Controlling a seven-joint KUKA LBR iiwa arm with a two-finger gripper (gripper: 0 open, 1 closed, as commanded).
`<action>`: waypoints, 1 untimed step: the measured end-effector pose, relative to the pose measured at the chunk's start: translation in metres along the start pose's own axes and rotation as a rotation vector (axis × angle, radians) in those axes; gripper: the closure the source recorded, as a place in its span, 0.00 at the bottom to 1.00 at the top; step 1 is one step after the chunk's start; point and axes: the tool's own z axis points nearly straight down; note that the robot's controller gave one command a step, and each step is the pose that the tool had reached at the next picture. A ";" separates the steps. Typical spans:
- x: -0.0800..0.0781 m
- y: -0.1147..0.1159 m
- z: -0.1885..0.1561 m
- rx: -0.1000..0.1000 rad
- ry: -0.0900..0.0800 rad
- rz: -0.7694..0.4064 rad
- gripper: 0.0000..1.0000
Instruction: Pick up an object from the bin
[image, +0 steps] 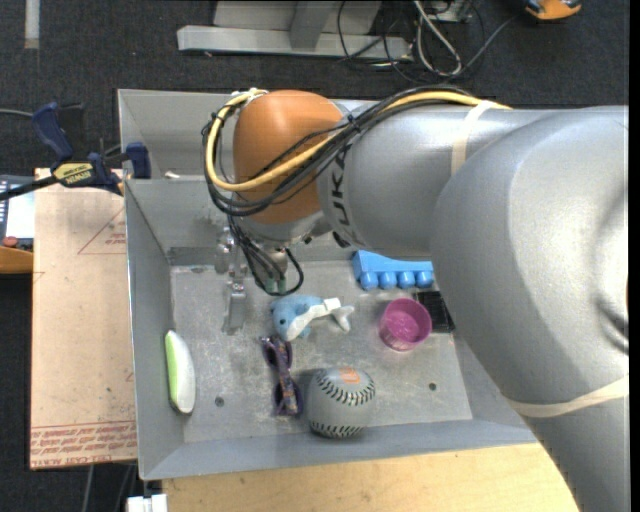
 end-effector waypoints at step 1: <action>-0.002 -0.001 -0.005 -0.001 -0.007 0.004 0.00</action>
Offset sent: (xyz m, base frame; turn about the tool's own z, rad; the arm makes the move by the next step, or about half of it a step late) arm -0.0075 -0.0956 -0.0556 -0.3092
